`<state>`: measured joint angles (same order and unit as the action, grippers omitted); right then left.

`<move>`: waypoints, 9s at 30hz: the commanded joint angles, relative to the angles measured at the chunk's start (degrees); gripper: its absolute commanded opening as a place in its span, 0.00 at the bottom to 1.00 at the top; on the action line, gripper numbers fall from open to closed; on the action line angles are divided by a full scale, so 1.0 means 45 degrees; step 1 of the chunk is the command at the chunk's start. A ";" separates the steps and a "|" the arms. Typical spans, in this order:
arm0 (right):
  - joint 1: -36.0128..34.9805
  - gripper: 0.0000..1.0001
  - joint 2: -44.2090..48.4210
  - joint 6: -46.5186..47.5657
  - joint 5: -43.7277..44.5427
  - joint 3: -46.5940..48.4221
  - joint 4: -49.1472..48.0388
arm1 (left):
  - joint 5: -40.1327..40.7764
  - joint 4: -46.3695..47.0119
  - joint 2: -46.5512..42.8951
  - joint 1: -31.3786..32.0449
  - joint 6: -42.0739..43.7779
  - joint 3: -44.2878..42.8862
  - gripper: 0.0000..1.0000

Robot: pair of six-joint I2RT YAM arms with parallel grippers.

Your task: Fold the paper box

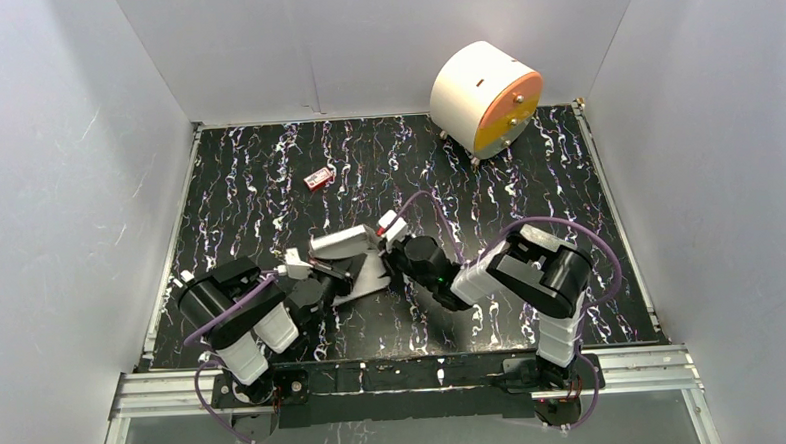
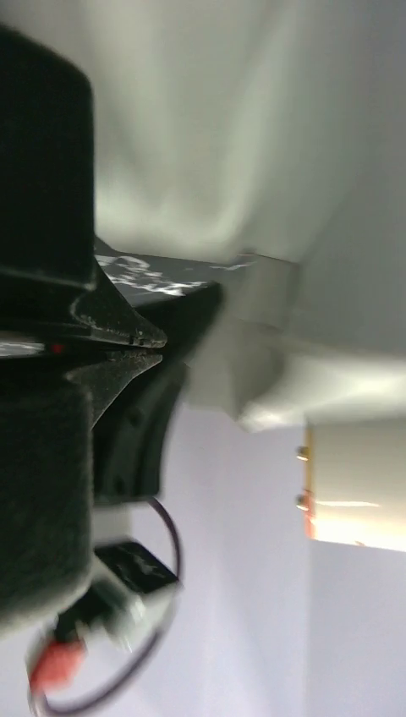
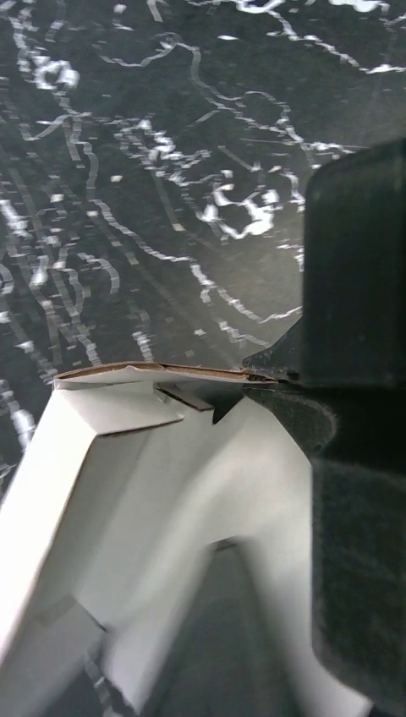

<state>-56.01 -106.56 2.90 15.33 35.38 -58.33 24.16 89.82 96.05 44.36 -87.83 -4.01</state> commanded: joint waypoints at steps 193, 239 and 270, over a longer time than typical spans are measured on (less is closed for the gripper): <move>0.4098 0.38 0.4982 0.2271 -0.8227 -0.1509 0.3769 | -0.4921 -2.2029 -0.3223 -0.0873 1.6602 -0.9664 0.00; 0.5870 0.38 0.0062 0.5487 -1.6874 0.3420 0.7041 | -0.5767 -2.1992 -0.3724 -0.0905 1.7037 -0.9879 0.23; 0.4410 0.00 0.1829 0.2303 -1.2101 0.0636 0.3342 | -0.4534 -2.2294 -0.3227 -0.0912 1.7281 -1.0662 0.09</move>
<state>-33.54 -102.41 18.90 -46.59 41.67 -36.42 -1.67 -10.72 81.32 40.69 -7.44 -49.39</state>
